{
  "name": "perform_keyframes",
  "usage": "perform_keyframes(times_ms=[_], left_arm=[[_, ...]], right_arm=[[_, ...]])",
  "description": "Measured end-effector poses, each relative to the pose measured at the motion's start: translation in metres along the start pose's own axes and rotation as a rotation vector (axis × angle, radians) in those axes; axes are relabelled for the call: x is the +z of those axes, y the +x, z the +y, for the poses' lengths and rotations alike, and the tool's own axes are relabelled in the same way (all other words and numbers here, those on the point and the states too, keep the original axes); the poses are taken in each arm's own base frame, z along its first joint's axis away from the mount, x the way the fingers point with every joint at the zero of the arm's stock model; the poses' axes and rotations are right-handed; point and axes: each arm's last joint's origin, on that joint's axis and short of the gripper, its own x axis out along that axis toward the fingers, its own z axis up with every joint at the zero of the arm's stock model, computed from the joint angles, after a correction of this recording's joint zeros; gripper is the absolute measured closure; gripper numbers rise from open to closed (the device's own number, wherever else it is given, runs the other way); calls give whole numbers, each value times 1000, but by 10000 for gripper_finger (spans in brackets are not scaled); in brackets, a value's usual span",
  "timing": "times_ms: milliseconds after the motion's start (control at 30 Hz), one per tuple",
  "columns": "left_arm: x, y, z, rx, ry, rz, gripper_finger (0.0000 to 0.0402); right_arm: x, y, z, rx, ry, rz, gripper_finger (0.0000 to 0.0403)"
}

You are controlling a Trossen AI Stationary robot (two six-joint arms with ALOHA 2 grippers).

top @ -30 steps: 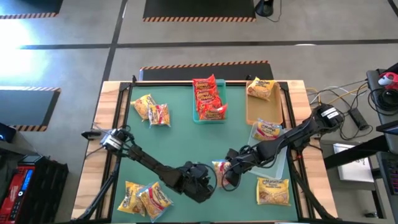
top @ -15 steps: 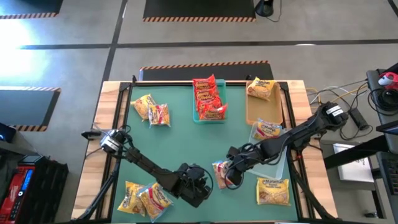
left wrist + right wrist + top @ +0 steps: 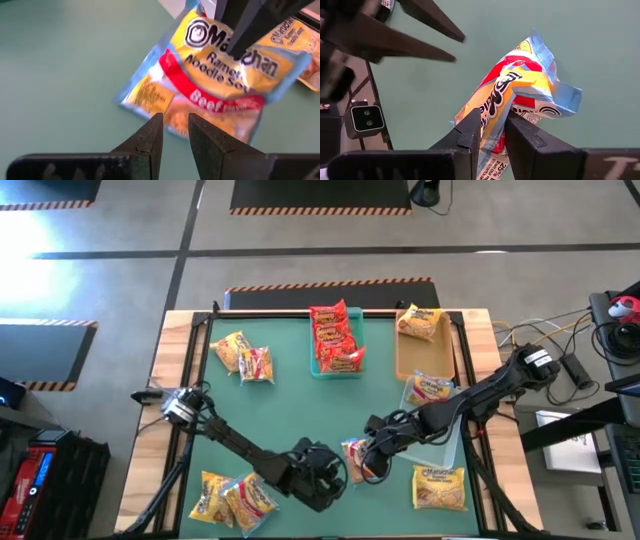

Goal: Sort Maruchan noodles
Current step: Put the blue noodle pack into the transparent bin

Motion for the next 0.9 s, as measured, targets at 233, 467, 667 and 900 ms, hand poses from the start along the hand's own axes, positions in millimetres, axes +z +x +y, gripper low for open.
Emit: perform_keyframes(times_ms=[233, 467, 667, 900], left_arm=[[-8, 29, 0, -57, -11, 10, 326], [-18, 37, -2, -110, -36, 63, 326], [-26, 45, 1, -102, -25, 82, 326], [-37, 56, 4, -98, -72, 109, 326]], right_arm=[[0, 0, 0, -2, 8, 1, 332], [0, 0, -1, -17, 7, -16, 332], [1, 0, 0, -13, 14, -20, 332], [0, 0, 0, 0, 37, -1, 302]])
